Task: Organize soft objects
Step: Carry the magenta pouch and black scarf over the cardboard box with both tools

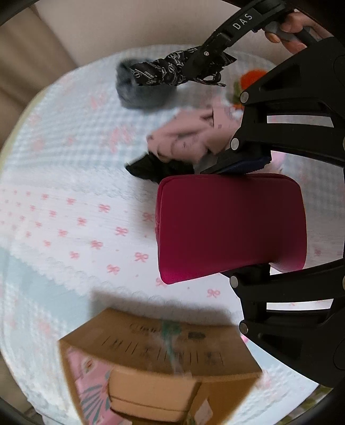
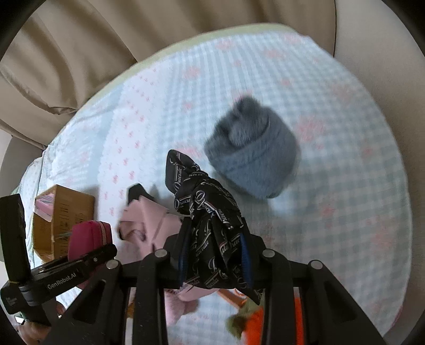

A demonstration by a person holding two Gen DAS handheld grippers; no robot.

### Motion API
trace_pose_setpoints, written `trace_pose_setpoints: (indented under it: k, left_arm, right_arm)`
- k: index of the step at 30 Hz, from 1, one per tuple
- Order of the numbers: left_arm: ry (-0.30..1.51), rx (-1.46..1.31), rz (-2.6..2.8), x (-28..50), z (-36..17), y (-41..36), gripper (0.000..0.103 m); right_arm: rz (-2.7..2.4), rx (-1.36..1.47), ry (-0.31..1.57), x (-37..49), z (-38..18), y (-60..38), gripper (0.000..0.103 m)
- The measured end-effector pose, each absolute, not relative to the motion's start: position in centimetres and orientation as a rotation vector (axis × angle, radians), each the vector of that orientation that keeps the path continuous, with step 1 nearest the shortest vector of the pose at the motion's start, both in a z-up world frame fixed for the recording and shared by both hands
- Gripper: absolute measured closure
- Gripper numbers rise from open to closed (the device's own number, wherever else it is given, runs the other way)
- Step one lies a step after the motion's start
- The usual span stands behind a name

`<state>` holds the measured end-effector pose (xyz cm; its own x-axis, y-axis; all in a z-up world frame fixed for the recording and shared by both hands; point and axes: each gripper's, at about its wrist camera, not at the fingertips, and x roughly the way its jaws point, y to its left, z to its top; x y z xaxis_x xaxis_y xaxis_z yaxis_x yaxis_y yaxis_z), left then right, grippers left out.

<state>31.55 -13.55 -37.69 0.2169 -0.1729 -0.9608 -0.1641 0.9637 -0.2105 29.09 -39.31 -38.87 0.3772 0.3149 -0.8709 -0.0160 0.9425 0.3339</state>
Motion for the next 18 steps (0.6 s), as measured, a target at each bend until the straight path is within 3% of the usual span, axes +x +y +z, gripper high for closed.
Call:
trace_pose_setpoints:
  k: [9, 18]
  left_arm:
    - [1.217, -0.358, -0.048, 28.2, -27.4, -12.8, 0.058]
    - [1.092, -0.39, -0.066, 25.1, -18.4, -3.7, 0.058]
  right_arm:
    - [0.193, 0.277, 1.066, 25.7, -29.3, -38.2, 0.074]
    - [0.193, 0.253, 0.968, 21.8, -19.6, -32.2, 0.074]
